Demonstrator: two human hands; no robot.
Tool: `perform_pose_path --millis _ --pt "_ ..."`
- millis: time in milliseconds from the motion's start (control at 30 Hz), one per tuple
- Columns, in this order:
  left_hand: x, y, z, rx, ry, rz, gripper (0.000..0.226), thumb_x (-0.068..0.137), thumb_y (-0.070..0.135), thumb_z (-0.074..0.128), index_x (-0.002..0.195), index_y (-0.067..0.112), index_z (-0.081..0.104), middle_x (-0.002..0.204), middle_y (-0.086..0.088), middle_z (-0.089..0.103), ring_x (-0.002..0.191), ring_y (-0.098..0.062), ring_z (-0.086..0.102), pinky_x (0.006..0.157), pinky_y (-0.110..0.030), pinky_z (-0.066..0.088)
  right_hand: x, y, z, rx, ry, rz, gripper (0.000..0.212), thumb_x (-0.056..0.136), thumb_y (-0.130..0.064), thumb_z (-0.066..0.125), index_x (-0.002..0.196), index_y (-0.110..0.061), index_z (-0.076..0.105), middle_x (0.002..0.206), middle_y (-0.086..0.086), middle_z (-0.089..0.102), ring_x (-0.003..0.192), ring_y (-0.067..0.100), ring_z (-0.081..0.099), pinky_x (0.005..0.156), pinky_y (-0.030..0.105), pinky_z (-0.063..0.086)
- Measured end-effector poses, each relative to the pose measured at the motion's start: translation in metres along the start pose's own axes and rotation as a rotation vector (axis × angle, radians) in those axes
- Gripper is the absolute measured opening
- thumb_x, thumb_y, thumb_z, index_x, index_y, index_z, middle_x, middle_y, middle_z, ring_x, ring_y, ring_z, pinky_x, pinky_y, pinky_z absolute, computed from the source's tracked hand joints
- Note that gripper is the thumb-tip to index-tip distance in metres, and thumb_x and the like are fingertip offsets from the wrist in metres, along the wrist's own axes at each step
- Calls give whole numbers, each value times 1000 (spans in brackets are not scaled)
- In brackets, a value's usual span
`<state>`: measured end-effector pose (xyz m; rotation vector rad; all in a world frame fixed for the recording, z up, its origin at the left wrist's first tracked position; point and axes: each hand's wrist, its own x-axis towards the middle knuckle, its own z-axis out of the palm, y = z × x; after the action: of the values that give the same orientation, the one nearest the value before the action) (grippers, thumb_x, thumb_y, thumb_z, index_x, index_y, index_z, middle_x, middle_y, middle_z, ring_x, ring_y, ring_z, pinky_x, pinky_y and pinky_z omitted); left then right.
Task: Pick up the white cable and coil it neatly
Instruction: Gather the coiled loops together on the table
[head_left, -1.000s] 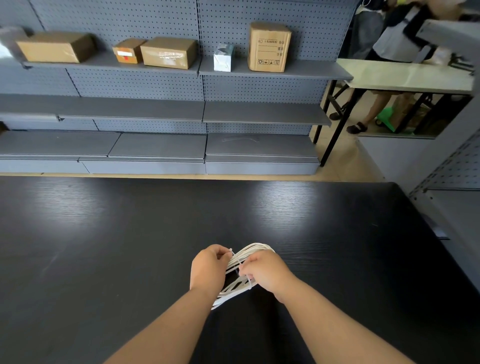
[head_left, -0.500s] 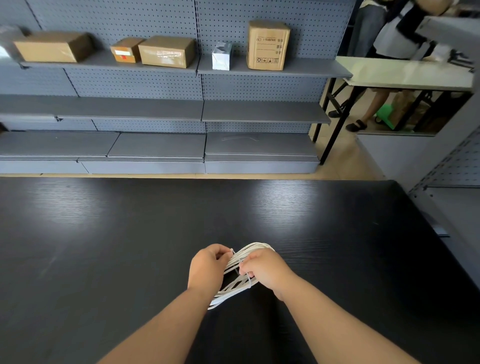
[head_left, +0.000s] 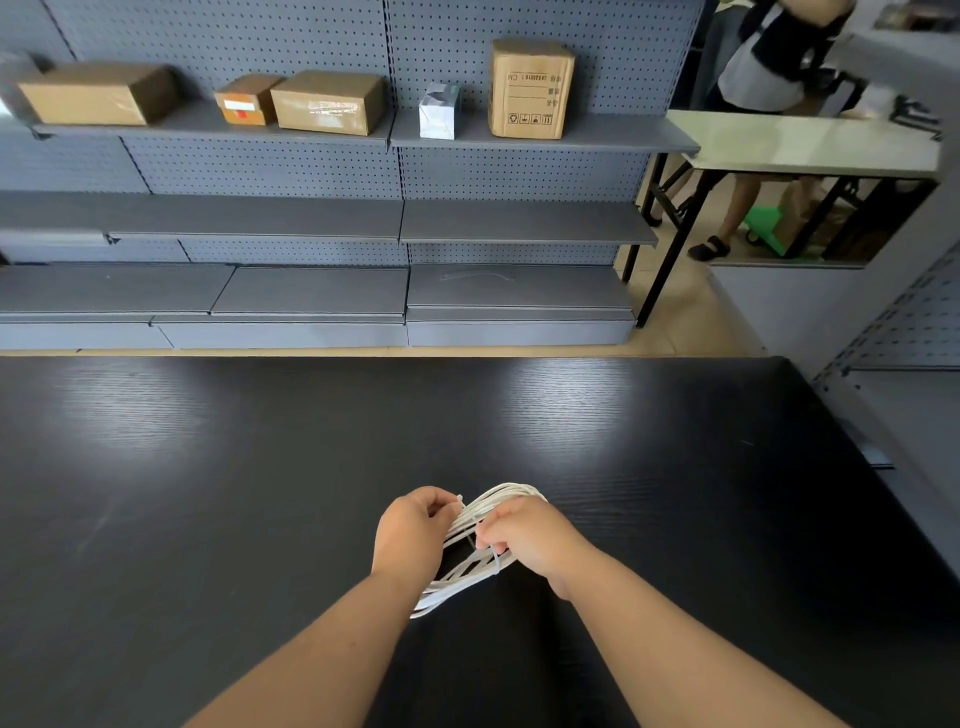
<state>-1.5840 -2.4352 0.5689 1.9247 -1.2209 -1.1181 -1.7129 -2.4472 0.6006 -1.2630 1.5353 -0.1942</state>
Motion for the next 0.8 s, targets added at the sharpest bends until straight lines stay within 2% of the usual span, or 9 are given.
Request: perform_pose_path --millis 100,367,500,700,800 --pt "0 -1 0 2 -6 9 10 90 19 58 86 18 68 83 -2 70 68 -16 53 61 -23 41 0 0 1 42 20 4 7 78 -7 58 73 -11 56 64 0 44 66 13 42 62 24 34" --pt "1 -2 -1 -31 -6 -1 10 90 19 58 87 16 68 80 1 67 67 -13 53 61 -22 41 0 -1 0 42 13 39 6 79 -8 58 74 -11 57 74 4 48 77 17 47 68 26 36" --pt "2 -2 0 -69 -6 -12 10 90 19 59 87 15 68 79 1 67 64 -11 52 60 -21 40 1 -3 -1 16 2 58 8 80 -8 57 73 -12 57 68 0 46 68 13 44 64 23 35" --pt "2 -1 -1 -70 -24 -2 11 90 19 58 85 16 67 72 4 62 56 -9 45 55 -19 37 0 -4 0 2 3 64 2 80 -10 58 80 -12 59 79 5 48 76 17 45 69 26 36" --pt "1 -2 -1 -75 -43 6 11 90 17 58 84 15 67 72 4 62 58 -8 47 57 -19 37 -1 -3 0 12 13 66 2 80 -10 58 78 -12 58 72 2 47 69 13 44 65 24 36"
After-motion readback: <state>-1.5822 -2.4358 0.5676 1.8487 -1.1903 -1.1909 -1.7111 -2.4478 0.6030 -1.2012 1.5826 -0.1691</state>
